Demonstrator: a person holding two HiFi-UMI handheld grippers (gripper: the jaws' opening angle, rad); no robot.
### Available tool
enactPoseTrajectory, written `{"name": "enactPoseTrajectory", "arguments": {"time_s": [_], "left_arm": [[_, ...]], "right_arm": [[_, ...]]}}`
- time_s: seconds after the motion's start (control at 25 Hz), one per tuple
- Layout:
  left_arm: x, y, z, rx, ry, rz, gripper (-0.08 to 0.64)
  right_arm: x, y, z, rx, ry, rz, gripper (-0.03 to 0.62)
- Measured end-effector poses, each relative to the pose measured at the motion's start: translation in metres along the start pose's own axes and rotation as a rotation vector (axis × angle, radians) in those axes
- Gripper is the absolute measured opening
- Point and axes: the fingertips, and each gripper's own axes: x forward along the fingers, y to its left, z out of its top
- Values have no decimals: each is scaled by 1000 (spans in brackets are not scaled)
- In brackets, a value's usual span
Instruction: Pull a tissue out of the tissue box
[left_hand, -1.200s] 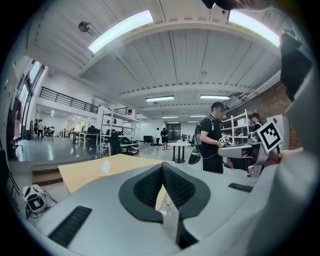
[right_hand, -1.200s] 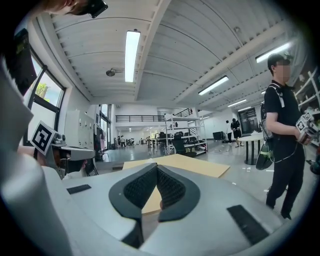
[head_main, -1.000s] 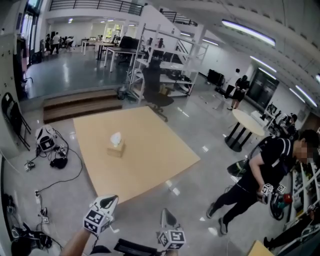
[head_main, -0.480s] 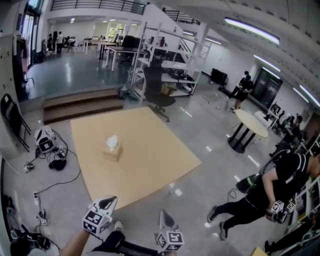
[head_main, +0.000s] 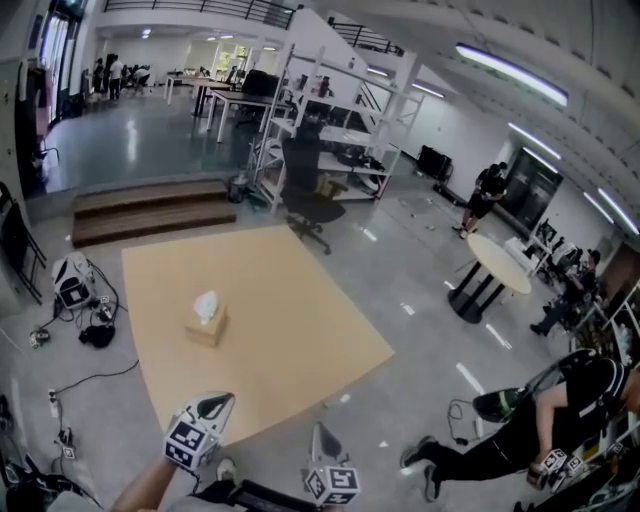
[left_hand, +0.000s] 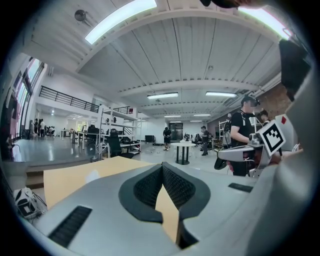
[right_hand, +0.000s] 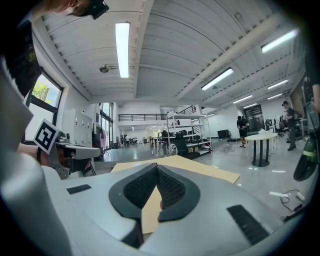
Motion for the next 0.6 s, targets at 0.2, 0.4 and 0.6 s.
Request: {"name": "enactPoseTrajectory", "arguments": {"time_s": [0.2,0.4,0.6], "left_arm": [[29,24,7,-9,4,12,6],[43,57,14,-19,5,52,6],[45,100,11,-41,4,124,6]], "right_arm": [[42,-8,10,2,-5,26,2],[83,-3,19,-2,0,74,2],[129,14,25,-20,10,132,0]]}}
